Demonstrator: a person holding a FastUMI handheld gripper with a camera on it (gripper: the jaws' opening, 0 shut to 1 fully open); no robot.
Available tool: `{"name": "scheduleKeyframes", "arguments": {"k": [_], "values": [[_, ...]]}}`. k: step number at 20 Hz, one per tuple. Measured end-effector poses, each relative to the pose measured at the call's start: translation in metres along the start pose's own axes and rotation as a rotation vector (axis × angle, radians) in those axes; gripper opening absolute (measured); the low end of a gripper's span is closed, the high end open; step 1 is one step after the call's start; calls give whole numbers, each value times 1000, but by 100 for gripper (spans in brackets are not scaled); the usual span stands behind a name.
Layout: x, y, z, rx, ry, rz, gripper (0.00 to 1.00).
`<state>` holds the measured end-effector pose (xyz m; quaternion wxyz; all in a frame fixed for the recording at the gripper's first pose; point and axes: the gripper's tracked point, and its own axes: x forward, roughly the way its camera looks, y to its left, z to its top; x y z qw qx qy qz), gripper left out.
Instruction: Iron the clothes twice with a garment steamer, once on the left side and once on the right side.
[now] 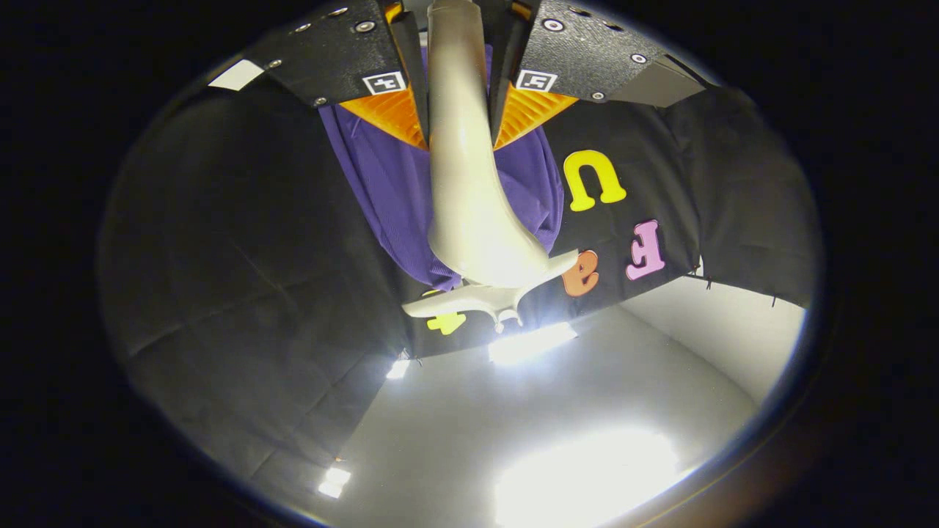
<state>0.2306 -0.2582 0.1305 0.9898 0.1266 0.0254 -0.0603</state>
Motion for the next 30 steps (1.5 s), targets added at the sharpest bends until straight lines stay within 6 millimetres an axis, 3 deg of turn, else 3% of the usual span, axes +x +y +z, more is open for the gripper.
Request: {"name": "scheduleKeyframes", "arguments": {"k": [3,12,16,17,20,25,27,30], "values": [[30,-5,10,13,-38,-35,40],[121,-11,6,-84,-96,-108,40],[153,-29,-24,-83,-25,-142,40],[164,-23,-36,-85,-3,-147,40],[174,-27,-61,-86,34,-157,40],[171,-38,-96,-86,99,-163,40],[161,-44,-114,-81,135,-174,40],[136,-73,-141,-72,192,-194,40]]}}
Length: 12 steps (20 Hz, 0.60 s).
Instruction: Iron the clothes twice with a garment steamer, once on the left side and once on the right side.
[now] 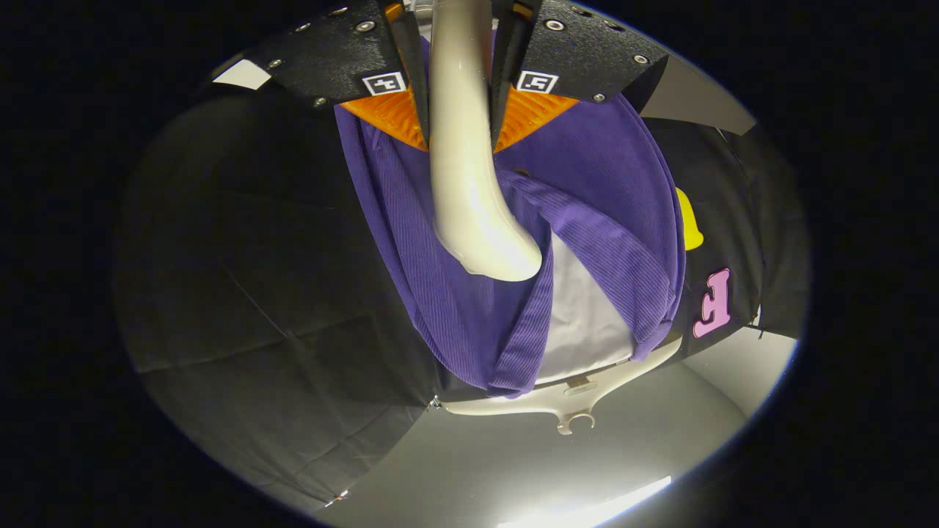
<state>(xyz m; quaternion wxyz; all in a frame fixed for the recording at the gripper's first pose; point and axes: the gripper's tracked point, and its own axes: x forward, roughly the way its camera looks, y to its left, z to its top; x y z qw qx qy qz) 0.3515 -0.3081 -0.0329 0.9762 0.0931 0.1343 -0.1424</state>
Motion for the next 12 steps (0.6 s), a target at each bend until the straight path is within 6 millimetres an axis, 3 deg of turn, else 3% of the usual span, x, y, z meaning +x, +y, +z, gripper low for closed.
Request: {"name": "scheduleKeyframes", "arguments": {"k": [5,12], "values": [[-9,-25,-51,17,59,-35,40],[-21,-32,-114,8,139,-76,41]]}}
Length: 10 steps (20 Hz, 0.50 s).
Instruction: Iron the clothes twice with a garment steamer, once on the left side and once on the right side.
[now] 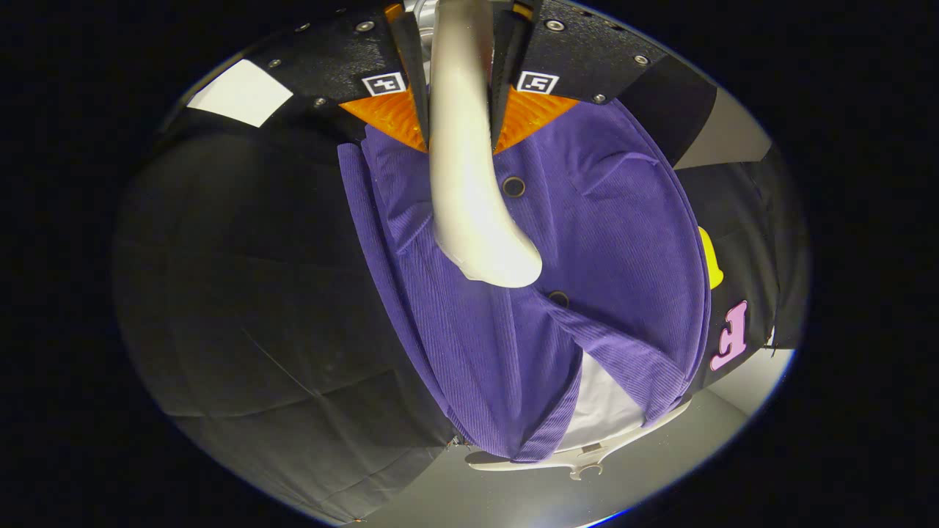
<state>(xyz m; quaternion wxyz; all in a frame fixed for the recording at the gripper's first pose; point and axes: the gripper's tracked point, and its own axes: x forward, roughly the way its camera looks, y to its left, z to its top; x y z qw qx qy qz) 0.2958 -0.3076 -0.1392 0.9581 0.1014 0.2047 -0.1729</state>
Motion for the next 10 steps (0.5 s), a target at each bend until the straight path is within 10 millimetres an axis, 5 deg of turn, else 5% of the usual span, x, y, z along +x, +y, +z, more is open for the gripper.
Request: {"name": "scheduleKeyframes", "arguments": {"k": [8,10], "values": [[-16,-16,-25,-21,-34,-25,41],[-16,-18,-47,-22,8,-30,41]]}}
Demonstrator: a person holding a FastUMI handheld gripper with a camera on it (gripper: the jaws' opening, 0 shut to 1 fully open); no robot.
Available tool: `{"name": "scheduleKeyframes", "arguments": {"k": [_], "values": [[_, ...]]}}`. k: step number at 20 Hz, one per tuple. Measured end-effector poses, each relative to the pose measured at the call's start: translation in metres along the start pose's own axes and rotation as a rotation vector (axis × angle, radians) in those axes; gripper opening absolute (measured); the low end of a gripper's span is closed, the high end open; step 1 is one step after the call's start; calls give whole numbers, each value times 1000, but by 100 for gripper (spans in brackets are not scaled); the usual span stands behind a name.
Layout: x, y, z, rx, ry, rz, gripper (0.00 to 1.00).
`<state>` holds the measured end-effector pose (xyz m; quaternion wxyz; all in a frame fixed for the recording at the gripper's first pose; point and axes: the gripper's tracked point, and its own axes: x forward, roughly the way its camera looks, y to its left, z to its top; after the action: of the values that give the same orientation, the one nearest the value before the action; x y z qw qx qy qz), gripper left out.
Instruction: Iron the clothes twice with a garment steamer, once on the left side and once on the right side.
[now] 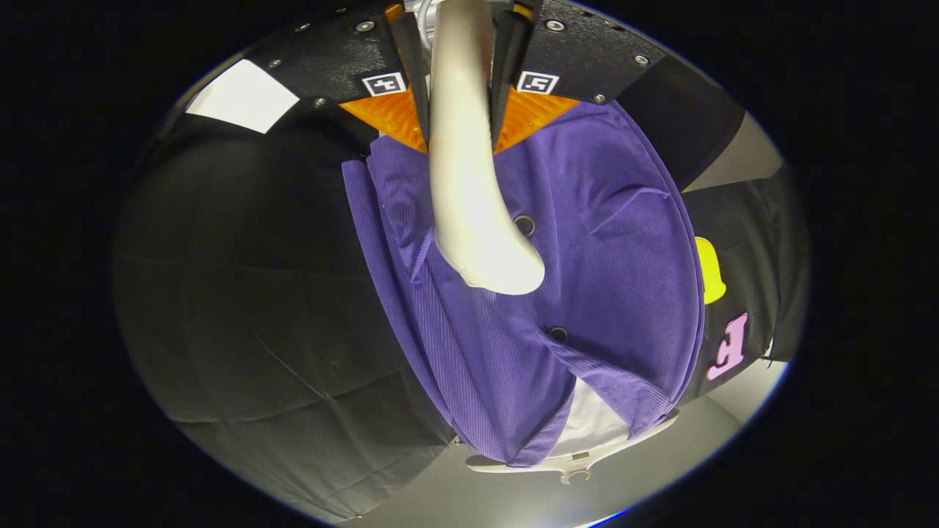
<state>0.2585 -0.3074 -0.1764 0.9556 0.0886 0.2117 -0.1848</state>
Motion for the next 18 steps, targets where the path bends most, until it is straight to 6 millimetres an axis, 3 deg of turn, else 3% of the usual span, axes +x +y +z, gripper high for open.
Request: {"name": "scheduleKeyframes", "arguments": {"k": [5,12,15,18], "values": [[6,-11,-72,5,143,-28,40],[-9,-22,-137,-15,284,-61,41],[-25,-21,-152,-14,314,-60,41],[-52,-7,-157,1,324,-26,40]]}}
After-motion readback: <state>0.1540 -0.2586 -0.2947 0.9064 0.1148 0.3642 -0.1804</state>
